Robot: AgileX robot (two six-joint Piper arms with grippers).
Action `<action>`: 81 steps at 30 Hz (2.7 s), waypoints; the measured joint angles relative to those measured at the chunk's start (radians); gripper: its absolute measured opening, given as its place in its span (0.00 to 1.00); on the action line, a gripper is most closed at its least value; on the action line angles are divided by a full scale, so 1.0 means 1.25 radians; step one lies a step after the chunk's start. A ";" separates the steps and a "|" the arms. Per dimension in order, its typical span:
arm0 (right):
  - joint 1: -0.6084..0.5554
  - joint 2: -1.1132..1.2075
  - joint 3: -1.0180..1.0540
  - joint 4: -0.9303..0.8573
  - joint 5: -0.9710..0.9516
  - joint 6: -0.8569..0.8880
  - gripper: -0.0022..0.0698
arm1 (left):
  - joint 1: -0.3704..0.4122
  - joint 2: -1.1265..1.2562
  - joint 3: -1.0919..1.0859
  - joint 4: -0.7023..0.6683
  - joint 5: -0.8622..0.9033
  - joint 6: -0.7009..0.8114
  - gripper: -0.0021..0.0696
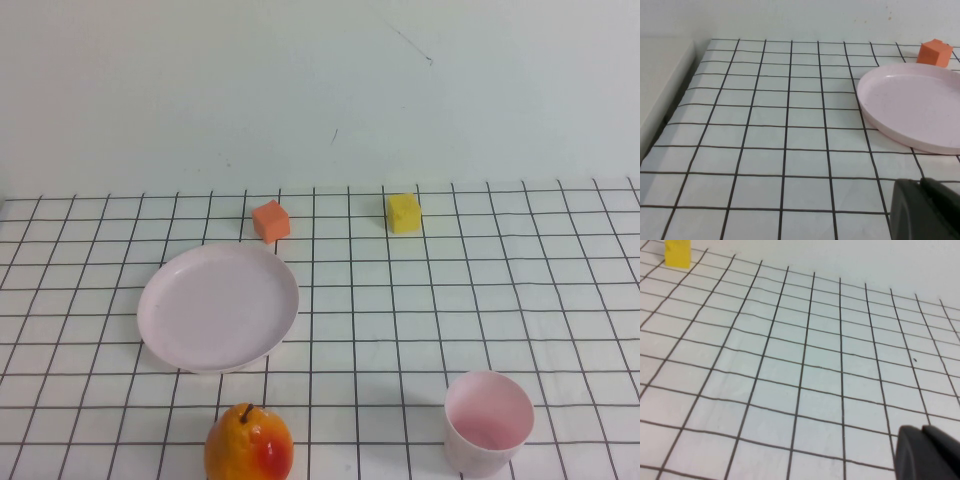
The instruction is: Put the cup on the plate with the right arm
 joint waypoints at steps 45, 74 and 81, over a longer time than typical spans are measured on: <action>0.000 0.322 -0.711 0.122 0.195 -0.057 0.03 | 0.000 0.000 0.000 0.000 0.000 0.000 0.03; 0.354 1.135 -0.849 0.166 0.413 -0.368 0.05 | 0.000 0.000 0.000 0.000 0.000 0.000 0.03; 0.355 1.236 -0.885 0.175 0.397 -0.327 0.43 | 0.000 0.000 0.000 0.000 0.000 0.000 0.03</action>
